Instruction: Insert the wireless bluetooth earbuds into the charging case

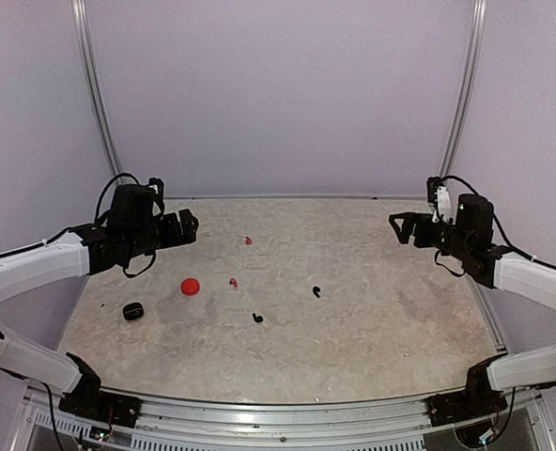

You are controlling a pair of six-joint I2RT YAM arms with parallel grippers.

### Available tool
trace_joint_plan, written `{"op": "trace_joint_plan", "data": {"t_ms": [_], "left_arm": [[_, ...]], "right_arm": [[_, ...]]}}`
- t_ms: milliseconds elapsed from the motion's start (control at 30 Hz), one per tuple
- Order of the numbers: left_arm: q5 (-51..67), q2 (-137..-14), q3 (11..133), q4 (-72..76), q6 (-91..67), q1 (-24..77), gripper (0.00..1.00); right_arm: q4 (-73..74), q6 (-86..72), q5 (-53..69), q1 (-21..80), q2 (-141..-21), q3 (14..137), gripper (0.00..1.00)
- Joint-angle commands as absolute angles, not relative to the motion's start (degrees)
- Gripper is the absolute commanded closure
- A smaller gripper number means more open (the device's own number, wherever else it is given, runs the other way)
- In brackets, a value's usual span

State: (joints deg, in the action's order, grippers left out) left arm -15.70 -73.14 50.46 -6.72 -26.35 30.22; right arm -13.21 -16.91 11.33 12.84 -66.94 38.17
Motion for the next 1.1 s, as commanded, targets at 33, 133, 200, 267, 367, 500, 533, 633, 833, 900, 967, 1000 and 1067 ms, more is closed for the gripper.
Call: {"op": "trace_joint_plan", "data": {"t_ms": [33,133,200,267,367,500,533,633,833,900,967,1000,1067], "left_arm": [[-14.58,-73.60,50.70,-14.63,-25.38,31.59,0.01],[-12.61,-76.05,52.07,-20.01,-22.83,31.11,0.01],[-11.48,-77.42,53.24,-23.45,-20.93,30.53,0.01],[-9.52,-78.92,54.58,-26.72,-18.85,29.49,0.01],[-8.08,-81.82,56.25,-30.77,-15.62,28.90,0.01],[-6.85,-86.81,57.16,-33.72,-11.71,28.68,0.01],[-6.92,-88.46,57.32,-34.28,-10.82,28.77,0.01],[-5.93,-91.14,57.04,-34.02,-8.15,28.59,0.01],[-2.76,-96.48,59.73,-32.39,-4.39,26.01,0.04],[0.09,-98.35,60.52,-31.37,-3.58,24.62,0.05],[1.79,-100.10,61.17,-30.87,-2.76,24.14,0.08],[2.09,-100.76,61.56,-31.08,-2.43,24.16,0.09],[2.60,-102.99,62.31,-31.44,-1.63,24.17,0.13]], "right_arm": [[-13.25,-15.86,15.40,15.33,-64.20,35.94,0.01],[-12.17,-15.39,20.57,16.12,-65.00,36.19,0.01],[-12.53,-15.23,23.44,16.46,-65.29,35.85,0.01],[-12.99,-15.23,25.94,16.74,-65.56,35.53,0.01],[-13.39,-15.73,29.62,17.10,-66.55,35.39,0.00],[-15.04,-16.07,34.08,17.36,-67.56,34.35,0.01],[-15.39,-16.13,34.91,17.39,-67.83,34.12,0.00],[-16.24,-16.56,37.23,17.56,-68.40,33.50,0.00],[-16.06,-16.82,40.43,17.68,-68.67,33.87,0.00],[-16.12,-16.90,41.30,17.72,-68.56,34.13,0.01],[-15.82,-16.69,41.79,17.75,-68.38,34.34,0.01],[-15.68,-16.68,41.97,17.82,-68.26,34.32,0.01],[-15.69,-16.56,42.26,17.83,-67.95,34.03,0.01]]}}
